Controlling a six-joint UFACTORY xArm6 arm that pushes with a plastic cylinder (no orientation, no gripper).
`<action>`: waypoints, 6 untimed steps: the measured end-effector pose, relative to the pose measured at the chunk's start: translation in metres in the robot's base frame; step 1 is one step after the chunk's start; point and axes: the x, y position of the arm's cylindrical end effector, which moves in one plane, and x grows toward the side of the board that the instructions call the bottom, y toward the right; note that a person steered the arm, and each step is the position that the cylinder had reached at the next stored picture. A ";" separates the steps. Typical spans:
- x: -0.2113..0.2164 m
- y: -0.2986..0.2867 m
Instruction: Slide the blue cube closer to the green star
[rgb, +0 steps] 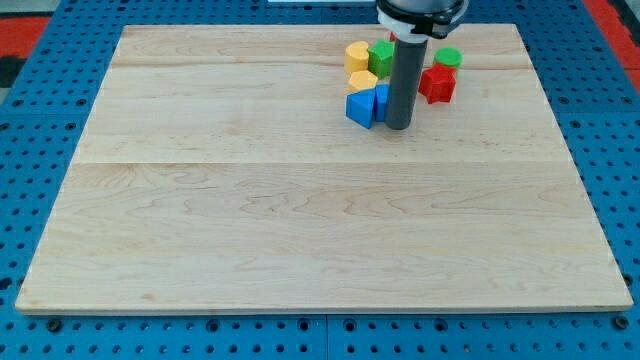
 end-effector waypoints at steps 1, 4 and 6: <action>-0.012 0.001; -0.030 0.001; -0.044 0.001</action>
